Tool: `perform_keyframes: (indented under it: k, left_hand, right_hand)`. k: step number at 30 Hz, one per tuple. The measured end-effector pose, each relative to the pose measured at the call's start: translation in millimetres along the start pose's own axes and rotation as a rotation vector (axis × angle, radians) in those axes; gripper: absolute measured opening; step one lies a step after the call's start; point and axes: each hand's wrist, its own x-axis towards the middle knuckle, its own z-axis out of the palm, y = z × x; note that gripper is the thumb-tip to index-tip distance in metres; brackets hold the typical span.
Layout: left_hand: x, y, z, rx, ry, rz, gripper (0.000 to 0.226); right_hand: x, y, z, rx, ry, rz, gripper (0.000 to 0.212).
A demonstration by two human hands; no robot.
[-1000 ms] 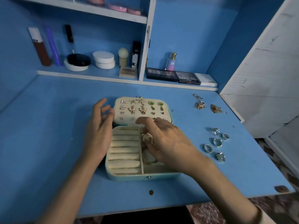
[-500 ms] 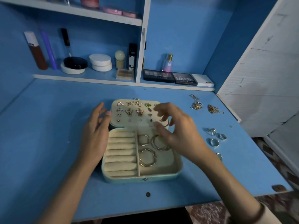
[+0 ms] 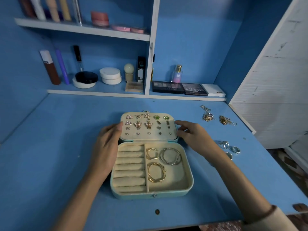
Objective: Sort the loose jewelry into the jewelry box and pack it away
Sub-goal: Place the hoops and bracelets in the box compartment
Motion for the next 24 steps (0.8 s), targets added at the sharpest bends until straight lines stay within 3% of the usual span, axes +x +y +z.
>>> perform_keyframes:
  k: [6,11,15,24]
  left_hand:
    - [13,9,-1,0.039,-0.034,-0.063,0.035]
    - [50,24,12,0.452,-0.142,0.023,0.040]
    - [65,37,23,0.636,-0.270,0.050,0.041]
    - [78,52,13,0.438,-0.286,0.004,0.036]
  right_hand:
    - [0,0,-1,0.133,0.000,0.054,0.034]
    - [-4,7,10,0.245,0.080,0.031,0.031]
    - [-6,13,15,0.346,0.120,-0.006,0.029]
    - [-7,23,18,0.493,0.162,0.002,0.027]
